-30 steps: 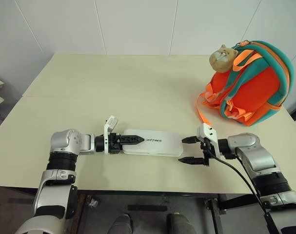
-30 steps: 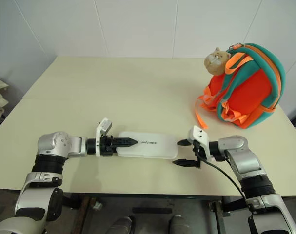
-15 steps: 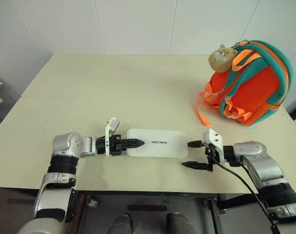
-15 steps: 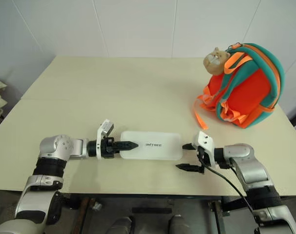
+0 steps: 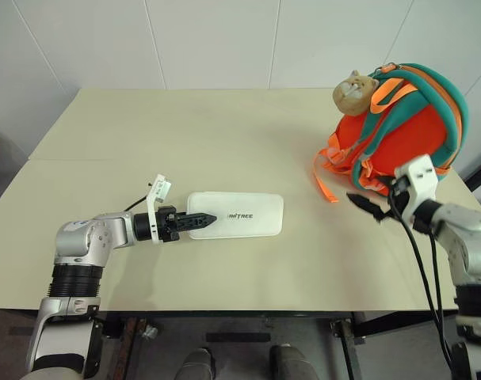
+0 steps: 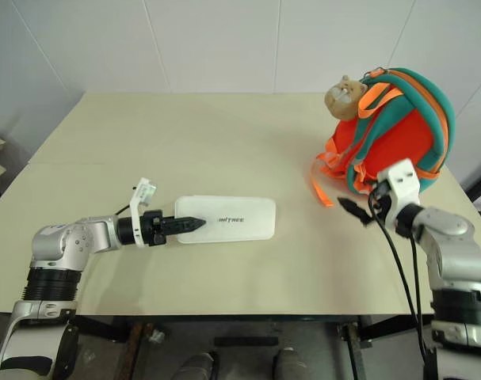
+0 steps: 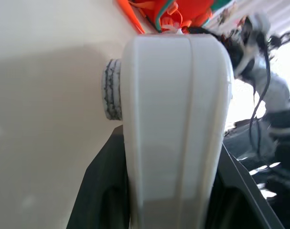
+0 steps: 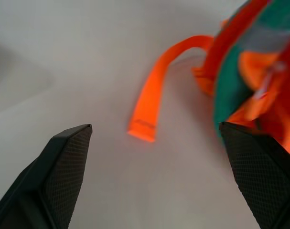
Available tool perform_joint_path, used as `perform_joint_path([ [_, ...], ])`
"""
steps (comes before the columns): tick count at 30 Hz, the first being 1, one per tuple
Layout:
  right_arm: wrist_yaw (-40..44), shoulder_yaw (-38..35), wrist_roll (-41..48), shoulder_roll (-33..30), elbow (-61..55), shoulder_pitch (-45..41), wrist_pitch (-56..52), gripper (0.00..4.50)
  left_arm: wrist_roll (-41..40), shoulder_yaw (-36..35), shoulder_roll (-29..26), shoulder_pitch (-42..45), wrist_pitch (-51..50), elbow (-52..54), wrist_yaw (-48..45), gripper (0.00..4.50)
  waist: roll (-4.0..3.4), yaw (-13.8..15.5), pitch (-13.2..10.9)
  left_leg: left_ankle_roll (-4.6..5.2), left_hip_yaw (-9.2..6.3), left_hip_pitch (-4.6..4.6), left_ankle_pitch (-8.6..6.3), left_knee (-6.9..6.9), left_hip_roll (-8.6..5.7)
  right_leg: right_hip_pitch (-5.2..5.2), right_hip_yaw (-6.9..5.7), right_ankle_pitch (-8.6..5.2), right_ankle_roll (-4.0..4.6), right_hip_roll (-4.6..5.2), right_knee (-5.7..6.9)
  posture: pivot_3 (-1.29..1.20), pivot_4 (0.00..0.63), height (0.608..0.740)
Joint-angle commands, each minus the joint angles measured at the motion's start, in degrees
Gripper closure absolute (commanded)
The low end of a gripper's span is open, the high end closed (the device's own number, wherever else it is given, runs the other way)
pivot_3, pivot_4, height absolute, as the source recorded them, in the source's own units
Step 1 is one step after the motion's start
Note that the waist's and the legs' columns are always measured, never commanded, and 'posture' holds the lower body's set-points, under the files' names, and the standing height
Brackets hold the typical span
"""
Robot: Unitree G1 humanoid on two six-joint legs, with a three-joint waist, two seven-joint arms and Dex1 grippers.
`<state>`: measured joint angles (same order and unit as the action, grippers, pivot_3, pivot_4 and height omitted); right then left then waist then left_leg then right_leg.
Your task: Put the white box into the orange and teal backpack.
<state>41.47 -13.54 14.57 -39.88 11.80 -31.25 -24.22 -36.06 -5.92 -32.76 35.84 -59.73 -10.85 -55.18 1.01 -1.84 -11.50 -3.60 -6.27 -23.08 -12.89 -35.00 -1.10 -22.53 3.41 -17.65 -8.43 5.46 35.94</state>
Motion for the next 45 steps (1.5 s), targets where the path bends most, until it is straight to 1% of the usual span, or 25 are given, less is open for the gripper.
perform_joint_path([
  [1,-7.7,0.4,-2.5,2.1,5.2,-7.5,0.4,0.0,-0.4,-0.6,-1.4,-1.6,0.9,3.6,0.0,3.19,0.0,0.0,0.0,0.0,-0.01,-0.01,0.0,0.0,0.01,0.0,-0.01,0.0,0.0,-0.01,0.0,0.0,0.15,0.74],
  [4,-11.0,1.4,-4.4,3.6,11.0,-12.3,2.4,0.0,0.1,0.0,-2.9,-4.1,1.7,6.0,-0.4,3.19,0.0,0.1,0.0,0.02,-0.03,-0.02,-0.01,0.03,0.01,0.0,-0.02,-0.01,0.01,-0.02,-0.03,0.0,0.15,0.74],
  [7,-14.4,2.5,-6.5,5.8,21.1,-19.5,6.9,0.0,-2.1,-2.2,-4.2,-7.2,0.0,9.9,0.2,3.19,0.0,0.0,0.0,0.03,0.0,-0.05,-0.04,0.14,0.01,-0.04,0.0,-0.02,0.03,0.0,-0.14,0.0,0.15,0.74],
  [9,-17.6,4.1,-9.3,6.8,29.5,-24.6,11.8,0.0,-3.2,-3.9,-4.7,-9.2,-0.5,12.1,1.3,3.19,-0.02,-0.5,0.0,0.03,0.03,-0.07,-0.04,0.24,0.03,-0.1,0.02,-0.03,0.03,-0.01,-0.15,0.0,0.15,0.74],
  [12,-20.2,4.1,-10.2,9.0,40.5,-31.5,19.4,0.0,-5.2,-7.1,-4.1,-11.3,-1.1,14.6,3.8,3.19,-0.02,-0.7,0.0,0.01,0.04,-0.05,-0.01,0.42,0.05,-0.16,0.02,-0.05,0.08,-0.02,-0.15,0.0,0.15,0.74],
  [16,-22.3,3.7,-11.1,11.1,51.0,-37.1,29.6,0.0,-7.2,-9.1,-3.0,-13.4,-1.1,17.0,6.5,3.19,-0.02,-1.3,0.0,-0.02,0.04,-0.05,0.0,0.51,0.07,-0.18,0.01,-0.06,0.08,-0.04,-0.17,0.0,0.15,0.74],
  [18,-21.8,3.6,-11.1,11.9,54.2,-38.5,33.0,0.4,-8.1,-9.8,-2.6,-14.1,-0.9,18.1,7.4,3.19,-0.02,-1.4,0.0,-0.02,0.05,-0.05,0.0,0.51,0.06,-0.18,0.02,-0.06,0.08,-0.03,-0.17,0.0,0.15,0.74],
  [20,-19.8,3.5,-10.6,12.6,56.3,-39.3,35.0,0.94,-8.7,-10.3,-2.5,-14.5,-0.9,18.7,8.2,3.19,-0.02,-1.4,0.0,-0.02,0.05,-0.05,0.0,0.51,0.06,-0.18,0.02,-0.06,0.08,-0.04,-0.17,0.0,0.15,0.74],
  [22,-17.8,3.6,-10.5,13.2,57.3,-39.4,36.2,1.63,-9.1,-11.0,-2.6,-14.8,-0.9,19.0,9.0,3.19,-0.02,-1.4,0.0,-0.04,0.04,-0.05,0.02,0.5,0.06,-0.18,0.02,-0.06,0.08,-0.05,-0.12,0.0,0.15,0.74],
  [26,-11.2,3.2,-9.3,14.1,56.8,-38.6,38.1,2.93,-9.8,-12.7,-3.3,-15.7,-0.8,19.2,10.1,3.19,-0.03,-2.0,0.0,-0.06,0.04,0.0,0.04,0.5,0.07,-0.18,0.04,-0.06,0.08,-0.07,-0.04,0.0,0.15,0.74],
  [27,-9.8,3.2,-9.0,14.3,56.5,-38.4,38.3,3.32,-10.0,-13.0,-3.4,-15.9,-0.8,19.1,10.3,3.19,-0.03,-2.1,0.0,-0.07,0.04,0.01,0.04,0.5,0.1,-0.18,0.04,-0.06,0.08,-0.1,-0.04,0.0,0.15,0.74],
  [29,-8.6,3.4,-9.0,14.4,55.9,-38.2,38.4,3.99,-10.2,-13.6,-3.7,-16.1,-0.6,19.0,10.6,3.19,-0.03,-2.4,0.0,-0.07,0.04,0.01,0.04,0.5,0.12,-0.18,0.03,-0.06,0.08,-0.12,-0.03,0.0,0.15,0.74],
  [30,-6.4,3.0,-8.0,14.7,55.0,-38.1,38.1,4.33,-10.2,-14.1,-4.0,-16.2,-0.3,18.8,10.6,3.19,-0.03,-2.6,0.0,-0.08,0.04,0.01,0.05,0.5,0.12,-0.18,0.03,-0.06,0.08,-0.11,-0.02,0.0,0.15,0.74],
  [31,-4.8,2.8,-7.3,15.0,54.4,-38.0,37.9,4.49,-10.3,-14.5,-4.2,-16.2,0.0,18.6,10.7,3.19,-0.03,-2.7,0.0,-0.08,0.04,0.01,0.05,0.49,0.12,-0.18,0.04,-0.06,0.08,-0.11,-0.01,0.0,0.15,0.74],
  [32,-3.7,2.5,-6.7,15.2,53.9,-37.9,37.7,4.49,-10.3,-14.7,-4.4,-16.2,0.2,18.4,10.7,3.19,-0.03,-2.9,0.0,-0.08,0.04,0.01,0.05,0.49,0.12,-0.18,0.04,-0.06,0.08,-0.11,0.0,0.0,0.15,0.74],
  [34,4.6,2.4,-2.7,16.7,47.8,-36.9,33.9,4.49,-10.9,-16.6,-5.0,-15.7,0.4,16.8,11.0,3.19,-0.04,-3.1,0.0,-0.08,0.04,0.02,0.05,0.5,0.12,-0.18,0.04,-0.06,0.08,-0.12,0.01,0.0,0.15,0.74],
  [35,11.2,3.6,1.5,17.5,39.5,-34.7,28.1,4.49,-11.5,-17.8,-5.4,-15.4,0.0,15.9,11.0,3.19,-0.04,-3.2,0.0,-0.08,0.04,0.03,0.05,0.5,0.15,-0.18,0.04,-0.06,0.08,-0.15,0.01,0.0,0.15,0.74],
  [37,20.5,6.3,10.6,17.5,21.7,-29.6,13.9,4.49,-12.4,-19.1,-6.5,-15.2,-0.9,15.2,10.4,3.19,-0.08,-3.1,-0.1,-0.1,0.04,0.02,0.04,0.52,0.28,-0.2,0.04,-0.06,0.08,-0.25,0.01,0.0,0.15,0.74],
  [38,22.1,7.2,13.7,17.2,14.4,-27.5,8.4,4.49,-12.9,-19.3,-6.9,-15.2,-1.4,15.5,10.2,3.19,-0.1,-3.0,-0.1,-0.11,0.02,0.02,0.04,0.56,0.31,-0.24,0.03,-0.06,0.09,-0.27,0.02,0.0,0.15,0.74],
  [40,21.7,7.9,20.4,16.0,2.2,-24.1,-3.5,4.49,-13.6,-19.6,-7.6,-15.4,-1.6,15.4,10.0,3.19,-0.15,-2.9,-0.1,-0.19,-0.06,-0.05,0.0,0.62,0.45,-0.28,-0.01,-0.06,0.1,-0.42,0.12,0.0,0.15,0.74],
  [42,20.4,7.0,26.2,15.2,-4.8,-22.5,-12.7,4.49,-13.3,-20.1,-7.2,-14.9,-0.8,13.9,10.8,3.19,-0.23,-2.7,-0.2,-0.21,-0.06,-0.08,-0.02,0.66,0.46,-0.32,0.0,-0.08,0.13,-0.4,0.08,0.0,0.15,0.74],
  [45,20.4,6.5,33.4,12.9,-12.9,-21.6,-22.8,4.49,-12.8,-20.6,-6.5,-14.3,0.6,11.5,11.6,3.19,-0.23,-2.2,-0.2,-0.21,-0.04,-0.08,-0.03,0.65,0.45,-0.38,0.0,-0.13,0.21,-0.38,-0.06,0.0,0.15,0.74],
])
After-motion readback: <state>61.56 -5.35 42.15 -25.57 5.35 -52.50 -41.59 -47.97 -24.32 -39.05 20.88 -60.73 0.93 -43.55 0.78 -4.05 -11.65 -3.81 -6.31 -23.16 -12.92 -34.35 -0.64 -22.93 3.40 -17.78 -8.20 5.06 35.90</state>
